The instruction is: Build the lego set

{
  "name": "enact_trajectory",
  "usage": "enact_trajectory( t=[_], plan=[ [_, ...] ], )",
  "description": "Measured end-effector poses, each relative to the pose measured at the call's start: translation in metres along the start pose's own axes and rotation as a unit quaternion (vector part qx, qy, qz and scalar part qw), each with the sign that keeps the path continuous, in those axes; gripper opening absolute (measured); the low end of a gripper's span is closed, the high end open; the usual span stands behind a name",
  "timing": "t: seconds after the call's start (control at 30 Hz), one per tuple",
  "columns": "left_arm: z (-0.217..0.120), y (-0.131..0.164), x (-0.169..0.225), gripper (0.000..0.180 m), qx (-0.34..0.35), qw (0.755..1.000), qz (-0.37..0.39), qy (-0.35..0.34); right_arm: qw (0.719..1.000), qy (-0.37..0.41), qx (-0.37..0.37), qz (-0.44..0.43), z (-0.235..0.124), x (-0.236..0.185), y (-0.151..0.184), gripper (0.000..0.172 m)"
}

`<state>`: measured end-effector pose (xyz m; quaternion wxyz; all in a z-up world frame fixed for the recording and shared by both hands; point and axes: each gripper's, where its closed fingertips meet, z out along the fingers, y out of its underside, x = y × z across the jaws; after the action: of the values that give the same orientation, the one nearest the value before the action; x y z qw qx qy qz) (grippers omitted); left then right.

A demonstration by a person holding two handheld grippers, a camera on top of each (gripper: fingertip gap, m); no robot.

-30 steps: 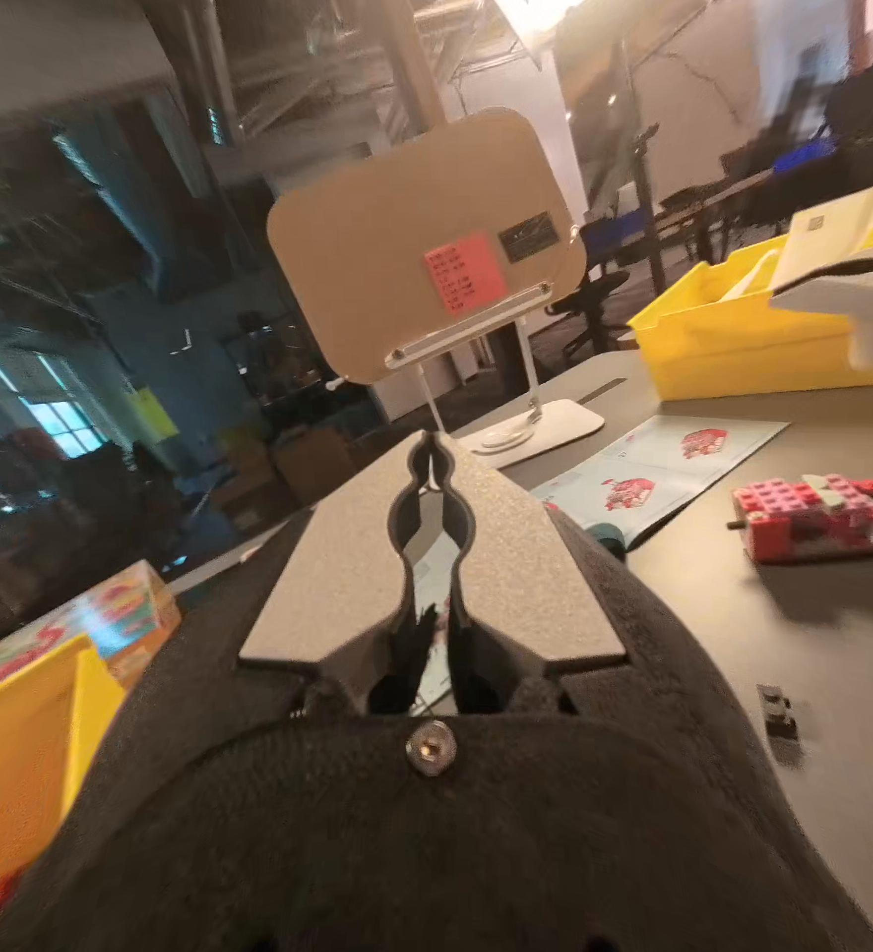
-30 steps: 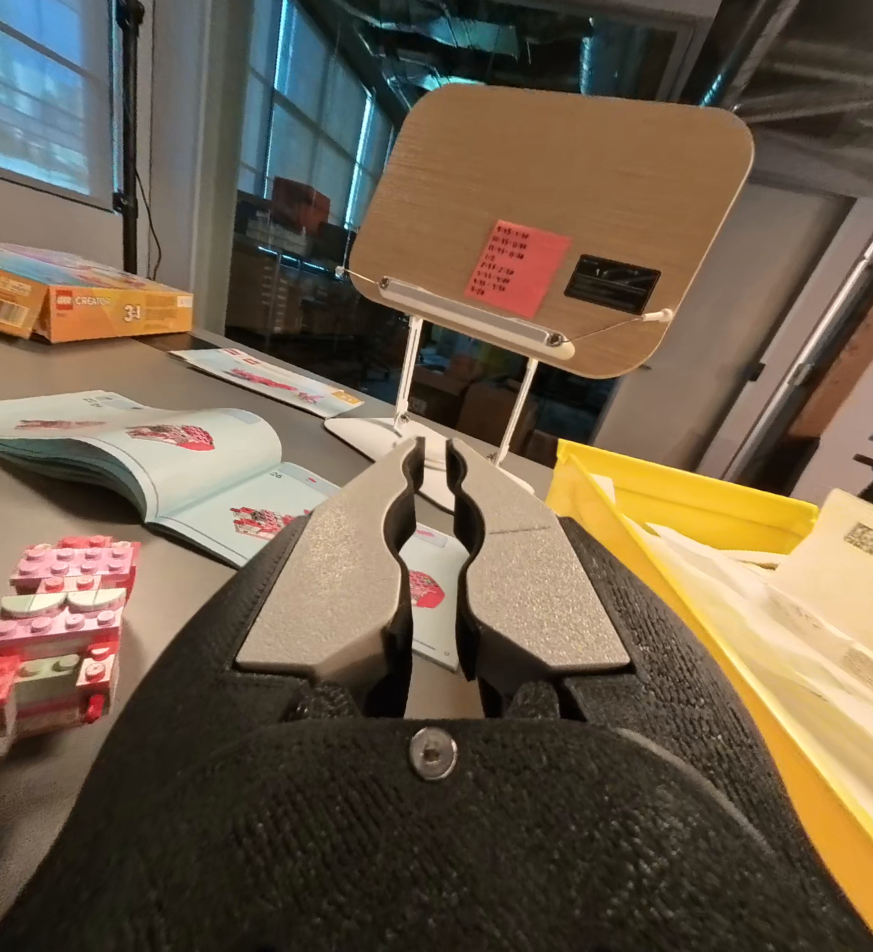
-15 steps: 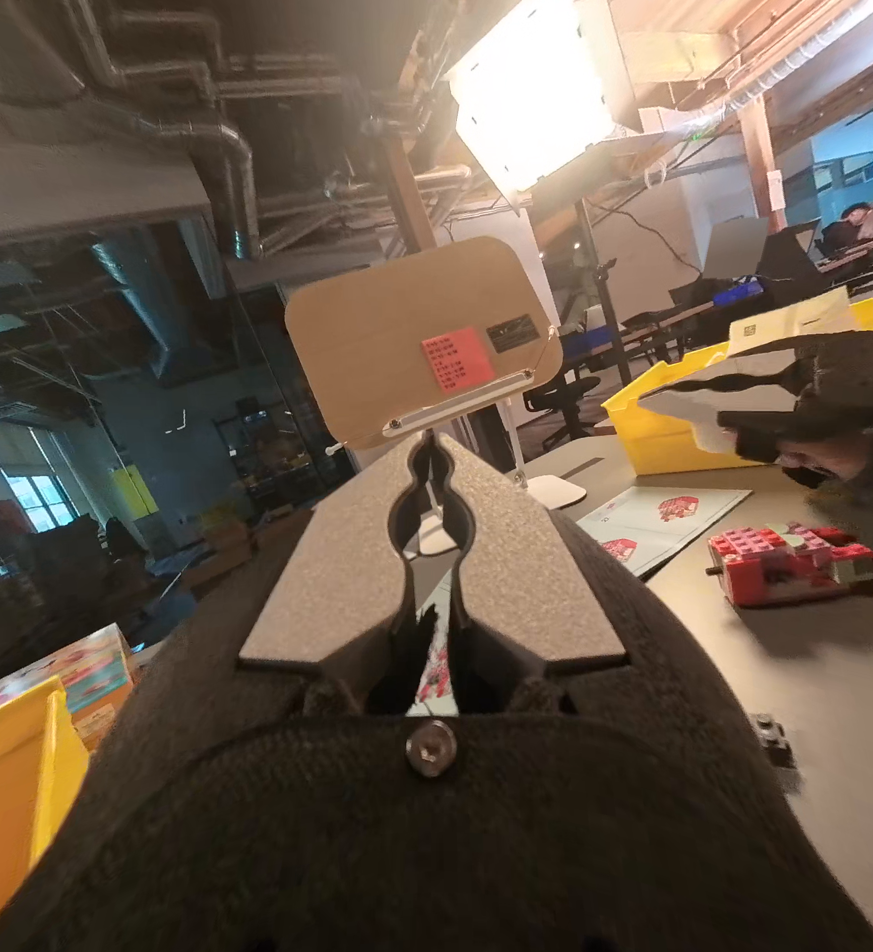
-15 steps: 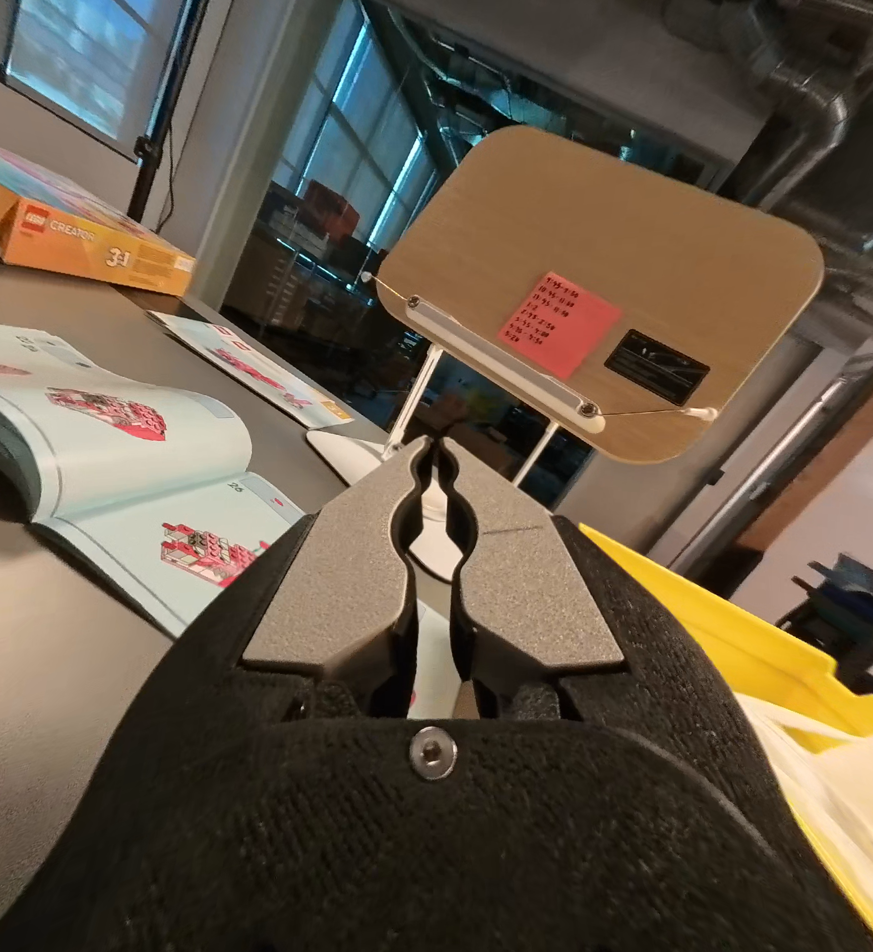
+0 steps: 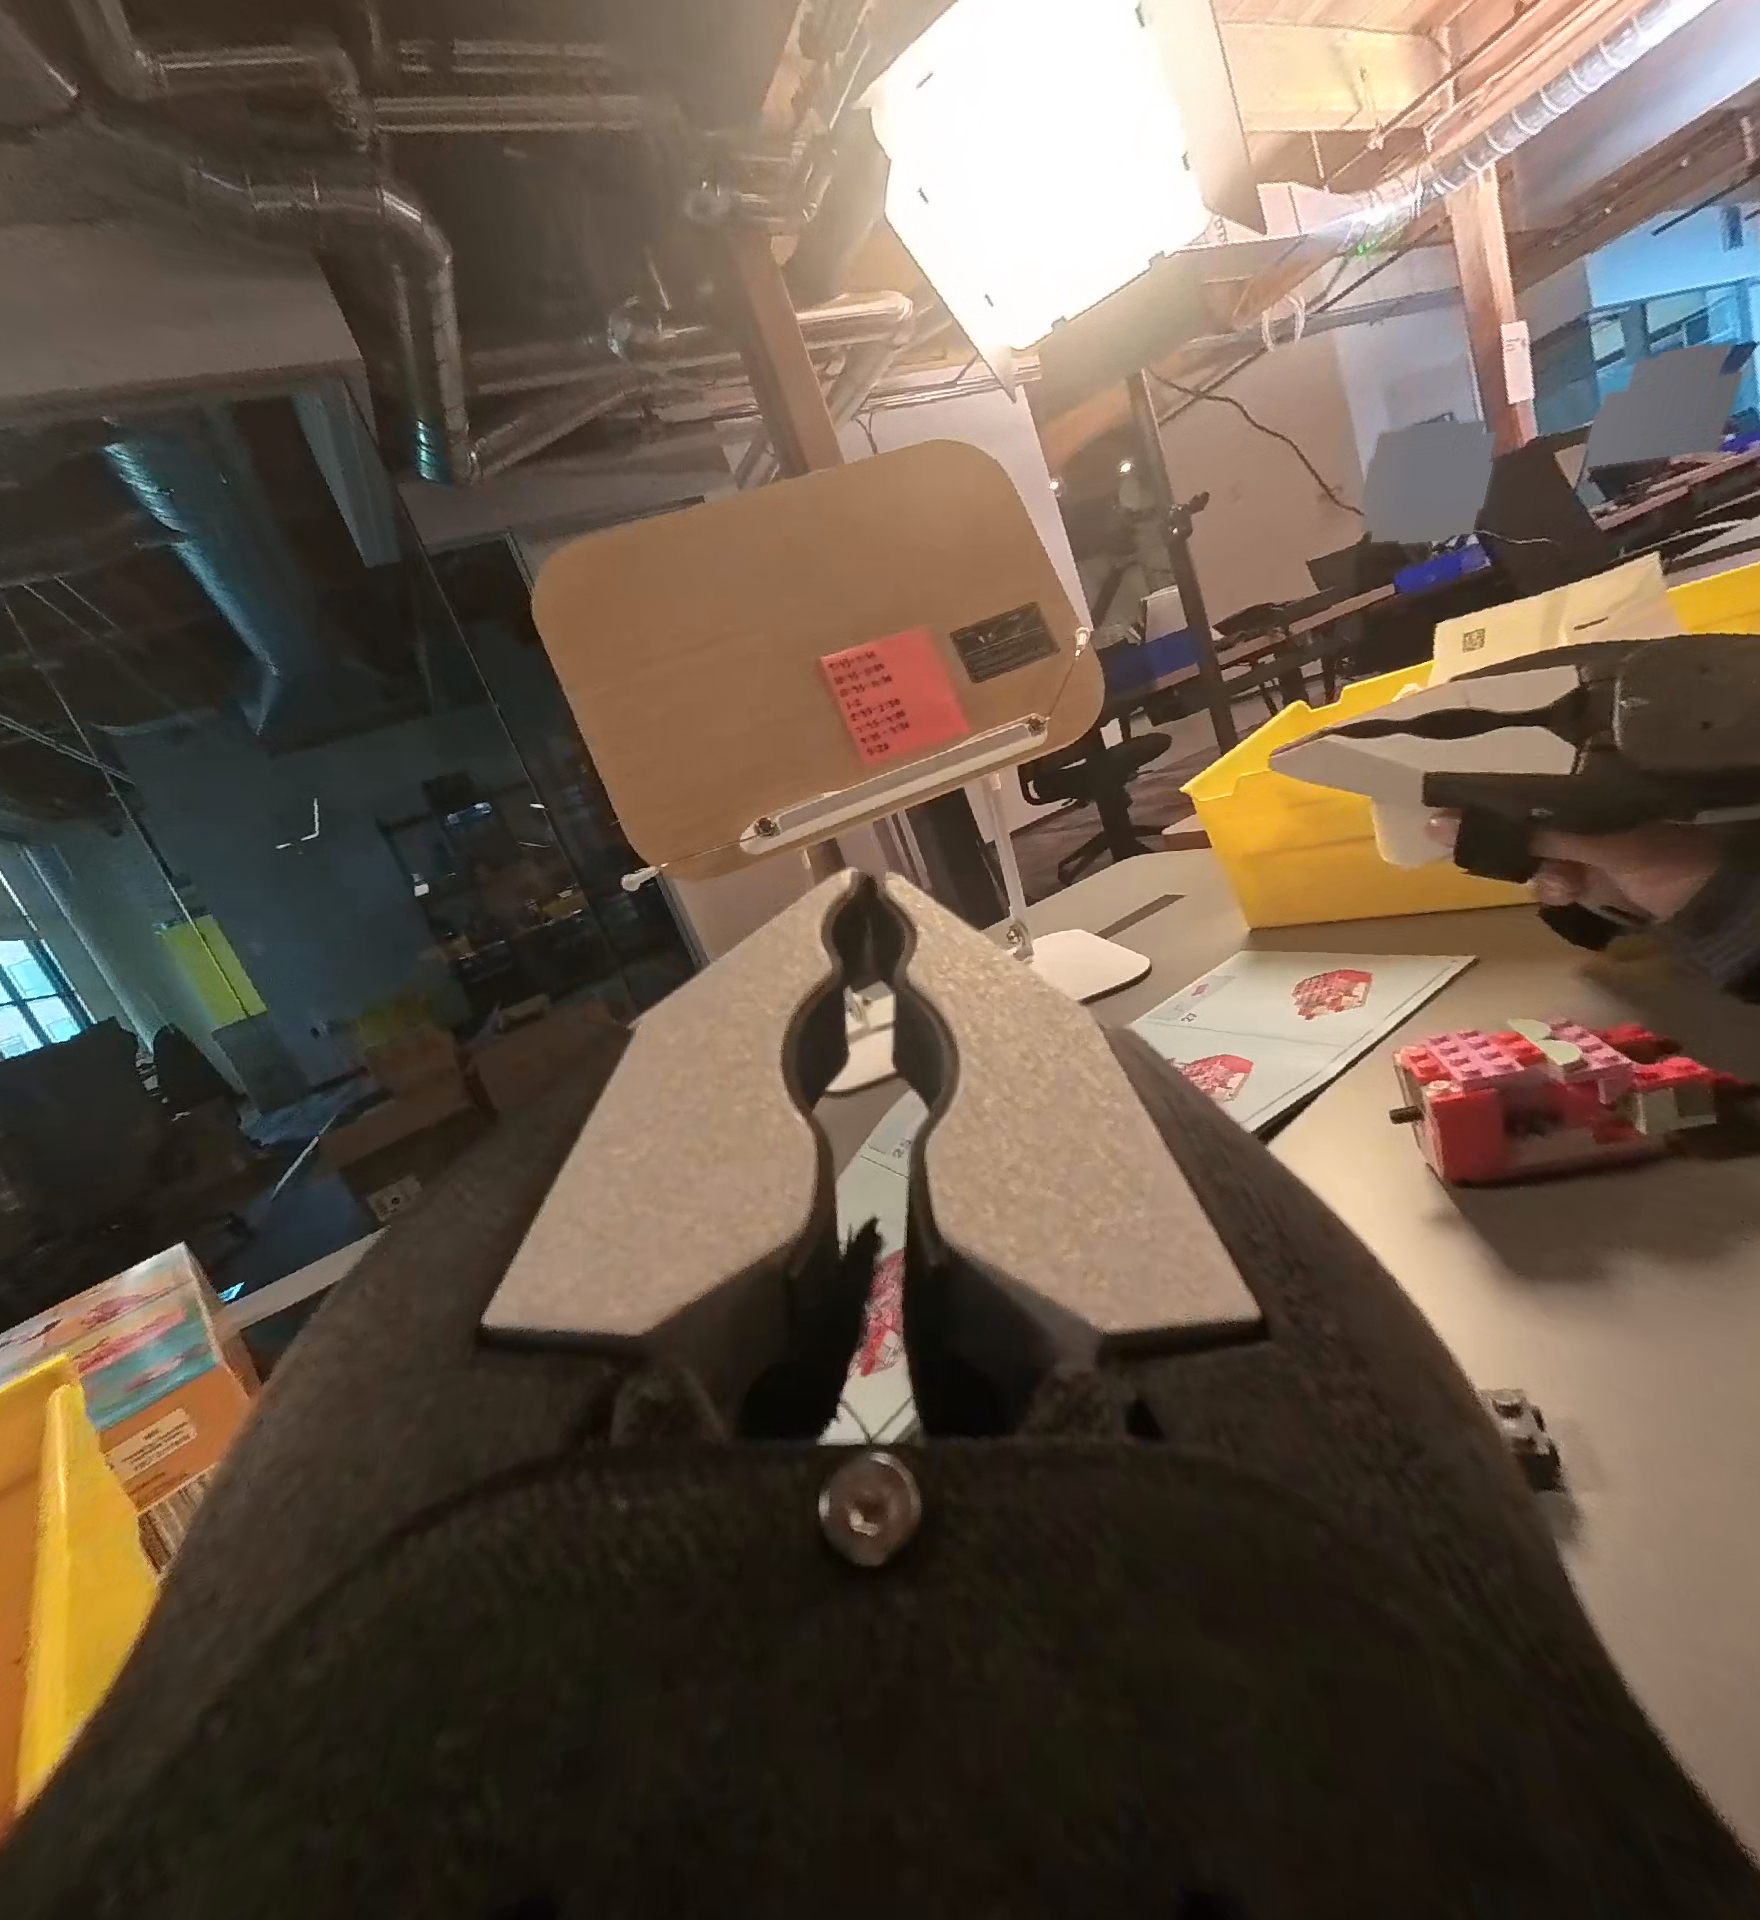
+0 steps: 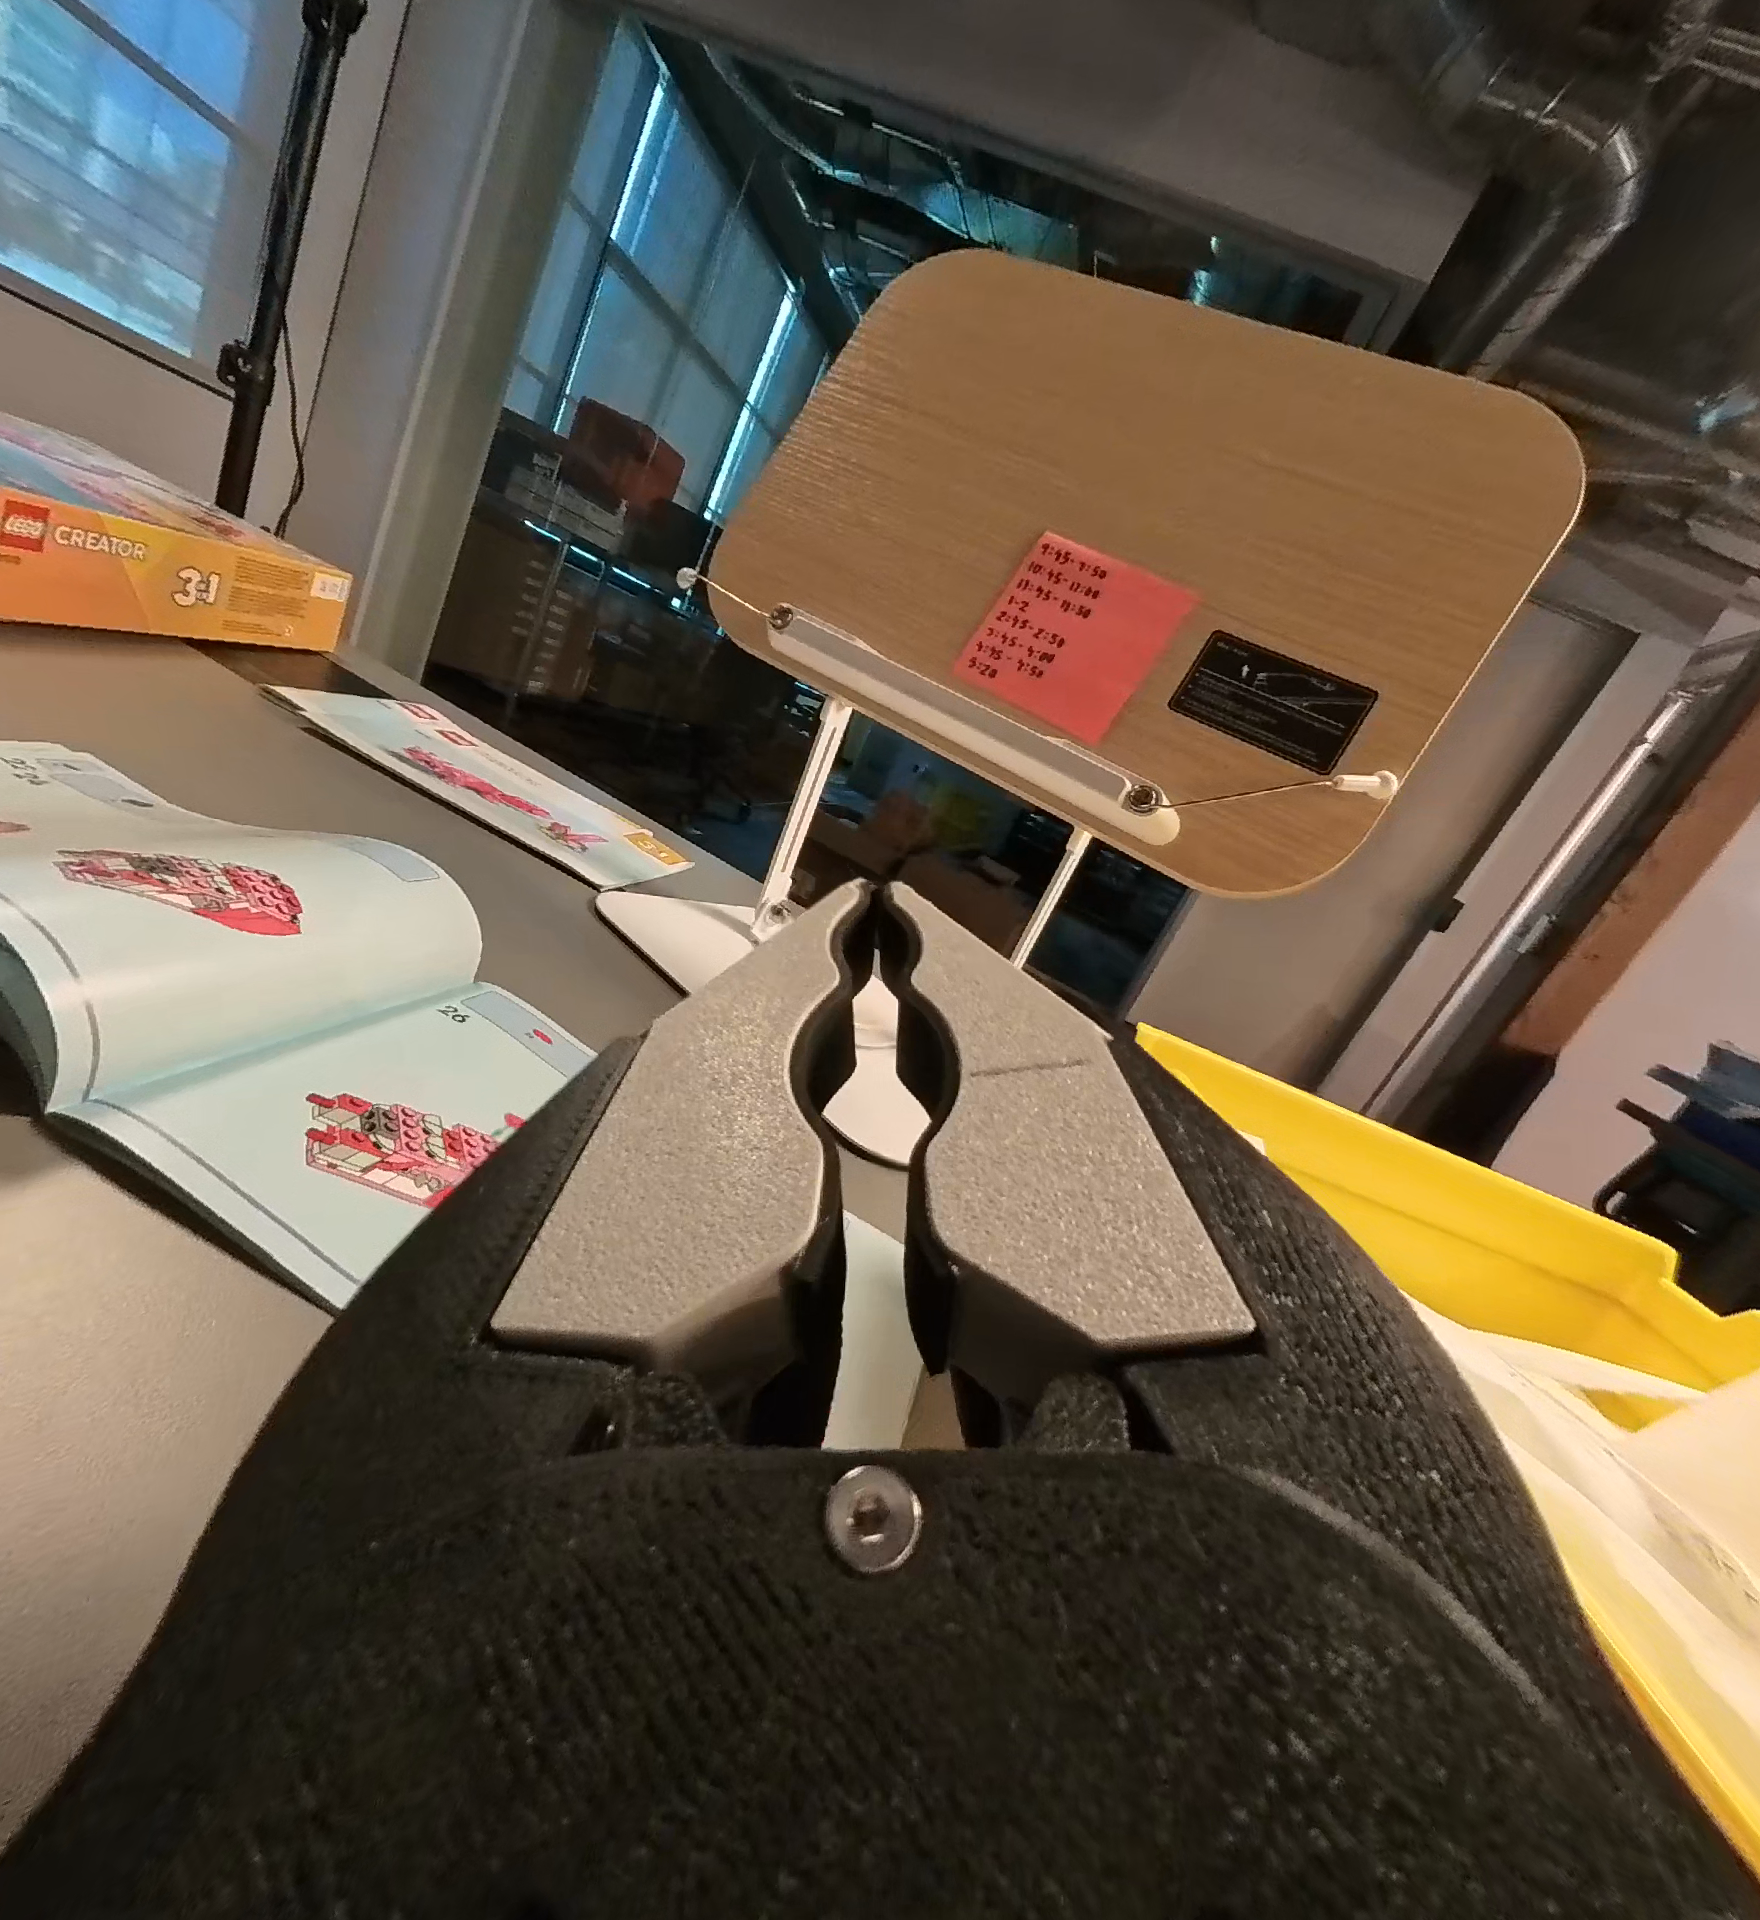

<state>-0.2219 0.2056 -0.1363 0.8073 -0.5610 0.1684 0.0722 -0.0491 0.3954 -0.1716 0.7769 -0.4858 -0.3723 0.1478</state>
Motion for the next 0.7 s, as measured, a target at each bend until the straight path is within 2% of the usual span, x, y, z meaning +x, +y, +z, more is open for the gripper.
enact_trajectory(
  t=[0.23,0.53,0.63,0.7],
  plan=[
    [0.004,0.009,0.015,0.000,-0.022,0.999,0.013,0.034,1.000,0.028,-0.009,-0.004,-0.008,0.009,0.000,0.000],
    [0.004,0.013,0.038,0.000,-0.041,0.993,0.071,0.083,0.999,0.050,-0.016,0.012,-0.021,0.017,0.000,0.000],
    [0.005,0.019,0.054,0.000,-0.052,0.988,0.082,0.119,0.998,0.049,-0.016,0.017,-0.026,0.016,-0.002,0.000],
    [0.001,0.020,0.075,0.001,-0.049,0.979,0.103,0.167,0.999,0.044,-0.016,0.018,-0.030,0.013,-0.004,0.000]
  ],
)
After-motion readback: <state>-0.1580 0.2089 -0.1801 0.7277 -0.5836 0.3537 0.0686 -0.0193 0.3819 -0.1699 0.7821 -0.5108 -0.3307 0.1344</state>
